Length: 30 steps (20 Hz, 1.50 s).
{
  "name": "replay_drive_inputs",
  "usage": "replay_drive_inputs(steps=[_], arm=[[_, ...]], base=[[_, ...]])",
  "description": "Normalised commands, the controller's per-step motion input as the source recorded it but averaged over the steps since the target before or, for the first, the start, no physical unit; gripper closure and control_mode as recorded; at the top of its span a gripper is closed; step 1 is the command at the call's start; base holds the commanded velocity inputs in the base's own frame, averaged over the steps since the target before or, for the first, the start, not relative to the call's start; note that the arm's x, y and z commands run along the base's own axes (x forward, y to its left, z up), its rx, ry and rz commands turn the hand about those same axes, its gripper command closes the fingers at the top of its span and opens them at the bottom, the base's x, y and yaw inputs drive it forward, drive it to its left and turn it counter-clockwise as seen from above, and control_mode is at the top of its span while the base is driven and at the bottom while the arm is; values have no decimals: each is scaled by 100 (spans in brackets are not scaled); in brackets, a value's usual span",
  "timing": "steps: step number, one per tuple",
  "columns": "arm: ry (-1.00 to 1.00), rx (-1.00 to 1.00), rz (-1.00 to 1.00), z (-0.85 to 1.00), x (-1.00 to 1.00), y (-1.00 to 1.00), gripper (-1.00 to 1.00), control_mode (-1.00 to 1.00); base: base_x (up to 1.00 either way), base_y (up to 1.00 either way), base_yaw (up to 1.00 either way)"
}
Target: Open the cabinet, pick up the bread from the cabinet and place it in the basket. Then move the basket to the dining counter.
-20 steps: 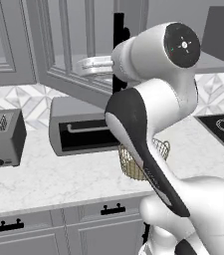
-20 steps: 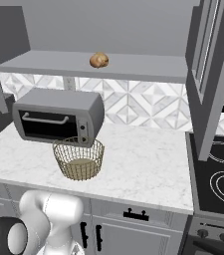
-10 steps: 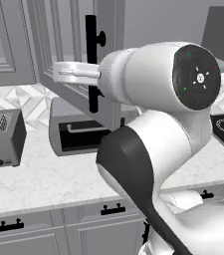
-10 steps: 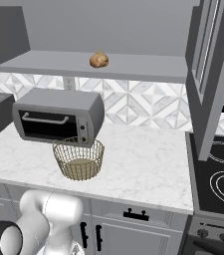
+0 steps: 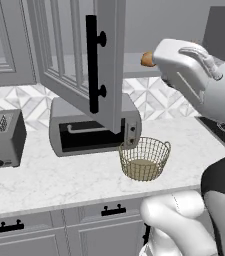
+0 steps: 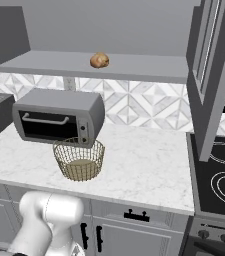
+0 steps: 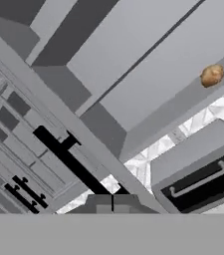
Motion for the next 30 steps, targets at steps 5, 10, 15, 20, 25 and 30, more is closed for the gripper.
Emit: replay_drive_inputs(steps=[5,10,15,20,25,30], arm=[[-1,80,19,-21,19,-95,100,-100],[1,58,31,-38,29,-23,100,-100],[13,28,50,-10,54,0,100,-100],[9,5,53,0,50,8,100,-100],[2,0,41,-14,47,47,100,-100],[1,1,37,-21,28,77,100,-100]], base=[[0,0,0],[0,0,0],[0,0,0],[0,0,0],[0,0,0],[0,0,0]])
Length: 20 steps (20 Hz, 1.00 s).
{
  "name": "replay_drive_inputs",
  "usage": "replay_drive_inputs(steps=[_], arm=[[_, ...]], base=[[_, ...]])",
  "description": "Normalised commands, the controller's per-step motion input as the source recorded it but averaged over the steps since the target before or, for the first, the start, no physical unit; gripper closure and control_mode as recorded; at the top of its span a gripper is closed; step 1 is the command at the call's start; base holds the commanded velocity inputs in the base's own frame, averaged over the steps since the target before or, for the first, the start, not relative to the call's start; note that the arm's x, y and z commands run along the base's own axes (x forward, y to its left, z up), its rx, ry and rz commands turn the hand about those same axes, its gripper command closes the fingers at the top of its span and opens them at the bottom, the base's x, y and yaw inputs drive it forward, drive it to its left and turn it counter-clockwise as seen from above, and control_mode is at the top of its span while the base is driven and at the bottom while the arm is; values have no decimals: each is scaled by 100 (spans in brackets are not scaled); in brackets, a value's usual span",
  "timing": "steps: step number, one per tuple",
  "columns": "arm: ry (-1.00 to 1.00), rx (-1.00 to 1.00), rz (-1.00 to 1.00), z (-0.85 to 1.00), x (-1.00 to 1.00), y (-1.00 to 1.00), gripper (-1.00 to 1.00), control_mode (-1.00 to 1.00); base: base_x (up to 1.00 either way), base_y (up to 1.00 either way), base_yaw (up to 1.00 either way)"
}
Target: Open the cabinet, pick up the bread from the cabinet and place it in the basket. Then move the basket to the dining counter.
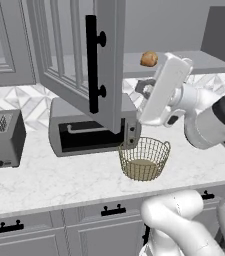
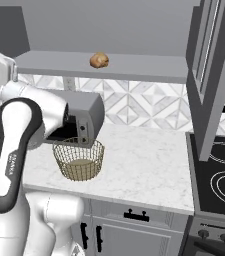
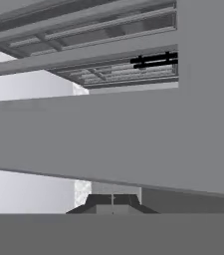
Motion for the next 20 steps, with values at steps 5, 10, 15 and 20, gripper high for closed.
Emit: replay_drive_inputs(steps=[5,10,15,20], arm=[[0,0,26,-7,1,100,100,-100],[1,0,13,12,-27,100,100,-100],[0,-9,1,-5,-15,100,100,-100],[11,-12,-13,-32,72,91,100,-100]], base=[[0,0,0],[0,0,0],[0,0,0],[0,0,0]])
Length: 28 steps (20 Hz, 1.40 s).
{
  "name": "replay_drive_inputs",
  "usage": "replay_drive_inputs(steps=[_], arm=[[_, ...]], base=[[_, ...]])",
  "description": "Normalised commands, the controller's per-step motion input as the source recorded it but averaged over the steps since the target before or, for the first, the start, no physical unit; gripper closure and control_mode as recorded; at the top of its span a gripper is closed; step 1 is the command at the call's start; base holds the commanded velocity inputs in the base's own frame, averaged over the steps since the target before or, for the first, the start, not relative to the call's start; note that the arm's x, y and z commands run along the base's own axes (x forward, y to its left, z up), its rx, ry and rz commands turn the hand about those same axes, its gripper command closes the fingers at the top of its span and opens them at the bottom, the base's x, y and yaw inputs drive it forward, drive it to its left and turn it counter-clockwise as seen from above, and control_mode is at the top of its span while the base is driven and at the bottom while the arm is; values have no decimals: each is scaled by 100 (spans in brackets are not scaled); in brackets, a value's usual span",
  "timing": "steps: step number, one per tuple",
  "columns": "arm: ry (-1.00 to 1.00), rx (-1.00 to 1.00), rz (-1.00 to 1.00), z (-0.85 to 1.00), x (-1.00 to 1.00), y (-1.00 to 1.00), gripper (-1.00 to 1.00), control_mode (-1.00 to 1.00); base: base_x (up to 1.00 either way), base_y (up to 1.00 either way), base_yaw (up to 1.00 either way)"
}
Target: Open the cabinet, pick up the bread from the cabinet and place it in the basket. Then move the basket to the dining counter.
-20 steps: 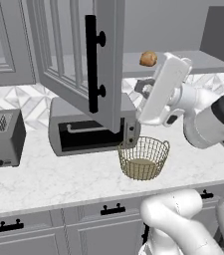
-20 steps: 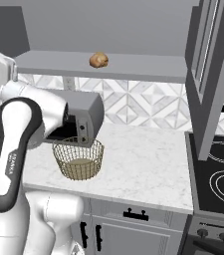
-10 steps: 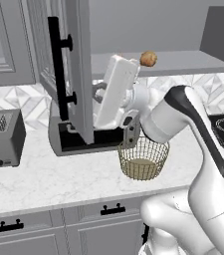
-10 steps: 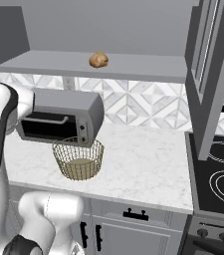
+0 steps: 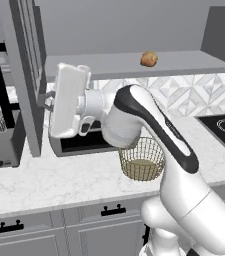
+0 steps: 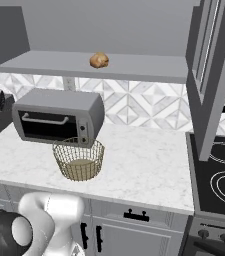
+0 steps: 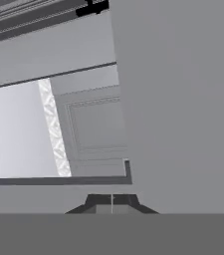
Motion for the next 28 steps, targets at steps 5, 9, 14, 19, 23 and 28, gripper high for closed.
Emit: replay_drive_inputs(steps=[5,9,14,19,23,28], arm=[[-1,-2,-1,8,20,9,100,-100],[-8,0,-4,31,-26,-74,100,-100],[-9,-5,0,20,-6,-100,100,-100],[-39,-21,-4,0,0,-100,100,-100],[-47,-35,-9,0,-1,-97,100,-100],[-46,-43,-19,0,0,-76,100,-100]], base=[[0,0,0],[0,0,0],[0,0,0],[0,0,0],[0,0,0],[0,0,0]])
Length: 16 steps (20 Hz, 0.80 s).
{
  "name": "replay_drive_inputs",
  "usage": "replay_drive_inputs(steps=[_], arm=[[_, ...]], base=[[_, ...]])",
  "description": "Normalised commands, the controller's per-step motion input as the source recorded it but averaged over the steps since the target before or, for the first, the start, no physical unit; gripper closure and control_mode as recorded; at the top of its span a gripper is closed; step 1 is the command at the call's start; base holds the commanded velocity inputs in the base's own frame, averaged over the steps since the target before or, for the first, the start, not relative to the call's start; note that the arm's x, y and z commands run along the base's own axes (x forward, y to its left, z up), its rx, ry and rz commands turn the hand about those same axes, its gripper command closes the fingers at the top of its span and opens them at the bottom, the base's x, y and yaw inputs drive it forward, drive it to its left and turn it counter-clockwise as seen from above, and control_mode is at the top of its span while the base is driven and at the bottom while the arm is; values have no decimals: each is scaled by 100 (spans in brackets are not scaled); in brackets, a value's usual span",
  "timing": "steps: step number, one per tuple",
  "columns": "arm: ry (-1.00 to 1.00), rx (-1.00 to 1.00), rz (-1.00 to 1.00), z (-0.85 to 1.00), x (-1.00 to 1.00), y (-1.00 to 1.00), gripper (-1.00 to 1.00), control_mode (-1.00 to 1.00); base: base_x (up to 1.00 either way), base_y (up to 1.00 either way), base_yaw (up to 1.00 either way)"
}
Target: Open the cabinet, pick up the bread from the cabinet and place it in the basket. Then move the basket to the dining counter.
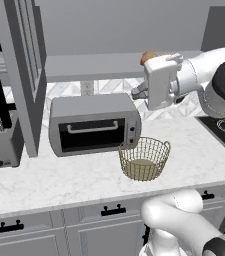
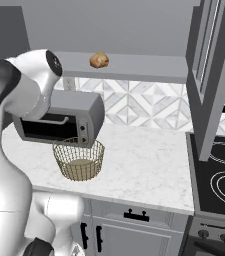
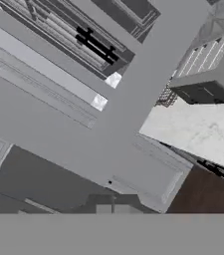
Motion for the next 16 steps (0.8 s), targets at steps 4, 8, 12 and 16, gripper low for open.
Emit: replay_drive_inputs(steps=[4,8,12,16], arm=[[-40,-47,-33,0,10,-59,100,-100],[-38,-40,-37,-6,32,-55,100,-100],[-27,-24,-41,1,37,-54,100,-100],[-3,-9,-40,20,33,-70,-100,-100]], base=[[0,0,0],[0,0,0],[0,0,0],[0,0,0]])
